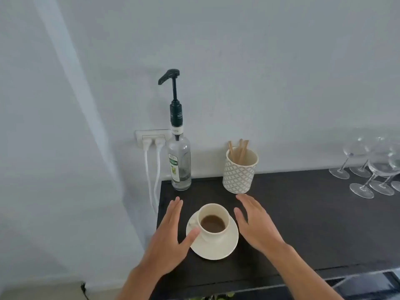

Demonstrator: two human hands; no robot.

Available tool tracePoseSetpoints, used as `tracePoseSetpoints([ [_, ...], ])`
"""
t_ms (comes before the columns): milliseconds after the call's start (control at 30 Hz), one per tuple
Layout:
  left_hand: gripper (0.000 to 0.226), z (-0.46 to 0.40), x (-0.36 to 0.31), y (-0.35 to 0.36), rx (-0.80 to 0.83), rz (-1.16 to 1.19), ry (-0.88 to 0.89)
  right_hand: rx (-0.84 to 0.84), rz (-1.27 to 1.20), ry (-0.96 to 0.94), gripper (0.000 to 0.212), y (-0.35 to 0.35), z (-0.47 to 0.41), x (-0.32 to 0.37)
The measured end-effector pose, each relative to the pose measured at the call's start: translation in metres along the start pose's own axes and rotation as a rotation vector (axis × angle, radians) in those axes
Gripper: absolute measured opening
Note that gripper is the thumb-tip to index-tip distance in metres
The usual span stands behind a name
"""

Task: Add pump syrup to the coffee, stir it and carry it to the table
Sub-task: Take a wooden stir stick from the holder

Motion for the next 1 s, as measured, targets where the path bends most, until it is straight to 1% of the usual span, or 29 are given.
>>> tracePoseSetpoints([
  [33, 0.096, 0.003, 0.008, 0.011, 0.037, -0.002, -0.028, 0.044, -0.003, 0.023, 0.055, 0.012, 0.007, -0.006],
  [100, 0.11, 0.009, 0.023, 0.033, 0.072, -0.09, -0.067, 0.124, 0.003, 0.007, 0.057, 0.037, 0.021, -0.015],
  [133, 0.115, 0.013, 0.024, 0.04, 0.076, -0.143, -0.044, 0.17, 0.018, 0.001, 0.058, 0.048, 0.03, -0.016],
  [233, 0.118, 0.012, 0.021, 0.052, 0.039, -0.294, 0.039, 0.18, 0.066, -0.024, 0.059, 0.063, 0.04, -0.013],
  [367, 0.117, 0.011, 0.02, 0.051, -0.002, -0.325, 0.064, 0.128, 0.108, -0.044, 0.058, 0.063, 0.039, -0.012],
  [433, 0.121, 0.012, 0.018, 0.052, 0.003, -0.348, 0.076, 0.123, 0.072, -0.04, 0.057, 0.065, 0.039, -0.016],
  [500, 0.128, 0.012, 0.02, 0.055, 0.008, -0.354, 0.077, 0.065, -0.007, -0.005, 0.056, 0.062, 0.042, -0.024],
  [533, 0.13, 0.01, 0.021, 0.055, 0.004, -0.351, 0.067, 0.009, -0.055, 0.033, 0.053, 0.057, 0.043, -0.028],
  [600, 0.131, 0.006, 0.023, 0.058, -0.001, -0.338, 0.073, -0.153, -0.15, 0.089, 0.039, 0.039, 0.04, -0.036],
  [667, 0.129, 0.003, 0.023, 0.06, -0.006, -0.342, 0.079, -0.356, -0.209, 0.097, 0.025, 0.008, 0.034, -0.035],
  [733, 0.13, 0.0, 0.025, 0.063, 0.004, -0.345, 0.072, -0.531, -0.238, 0.08, 0.018, -0.031, 0.017, -0.029],
  [767, 0.131, 0.0, 0.026, 0.064, 0.014, -0.346, 0.07, -0.577, -0.262, 0.083, 0.017, -0.048, 0.004, -0.026],
  [800, 0.13, 0.0, 0.025, 0.061, 0.001, -0.344, 0.071, -0.594, -0.288, 0.097, 0.016, -0.064, -0.012, -0.024],
  [867, 0.128, 0.0, 0.023, 0.058, -0.019, -0.344, 0.068, -0.575, -0.326, 0.116, 0.015, -0.086, -0.05, -0.023],
  [933, 0.126, 0.003, 0.022, 0.056, 0.001, -0.334, 0.052, -0.544, -0.296, 0.118, 0.021, -0.102, -0.085, -0.027],
  [1000, 0.12, 0.005, 0.021, 0.052, -0.017, -0.311, 0.046, -0.489, -0.259, 0.134, 0.031, -0.106, -0.116, -0.037],
])
Point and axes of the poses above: each hand's wrist, its own z-axis away from the middle knuckle, its own y-axis out of the palm, x = y × z, the point moved 10 cm from there along -z, towards the middle knuckle, and after that the axes turned 8 degrees about -y, right-handed, at the moved point
